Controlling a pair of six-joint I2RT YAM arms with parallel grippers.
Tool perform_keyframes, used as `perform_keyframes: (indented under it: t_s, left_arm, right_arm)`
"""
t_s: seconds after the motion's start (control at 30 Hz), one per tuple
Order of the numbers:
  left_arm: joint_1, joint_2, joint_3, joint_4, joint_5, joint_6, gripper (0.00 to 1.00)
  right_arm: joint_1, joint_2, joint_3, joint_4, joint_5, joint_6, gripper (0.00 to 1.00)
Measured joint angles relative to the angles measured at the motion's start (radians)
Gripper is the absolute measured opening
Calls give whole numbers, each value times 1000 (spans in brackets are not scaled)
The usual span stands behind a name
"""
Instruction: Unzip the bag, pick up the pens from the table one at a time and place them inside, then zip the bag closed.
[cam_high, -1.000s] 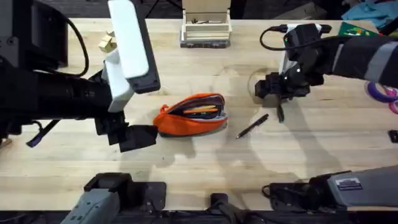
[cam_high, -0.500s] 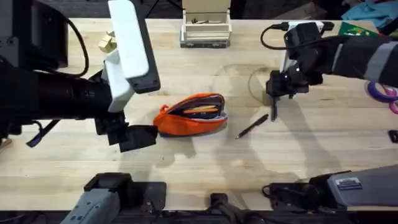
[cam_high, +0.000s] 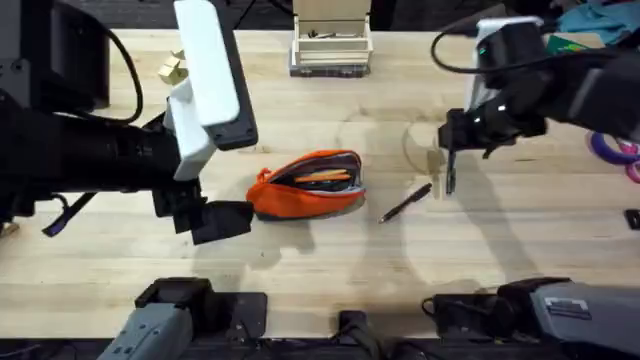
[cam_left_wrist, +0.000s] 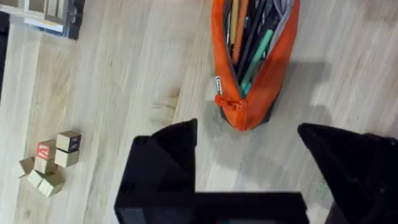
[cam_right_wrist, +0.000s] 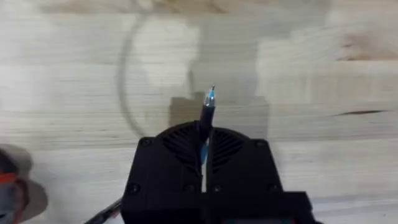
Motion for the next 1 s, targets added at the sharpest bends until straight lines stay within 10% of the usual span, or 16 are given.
perform_keyframes:
  t_s: [0.6,1.0]
  left_arm:
    - [0,0,0,0,0,0,993]
    - [0,0,0,0,0,0,993]
  right_arm:
    - [148,-417,1,98,-14,-54,34]
    - [309,-494,1,155,-400,-471,34]
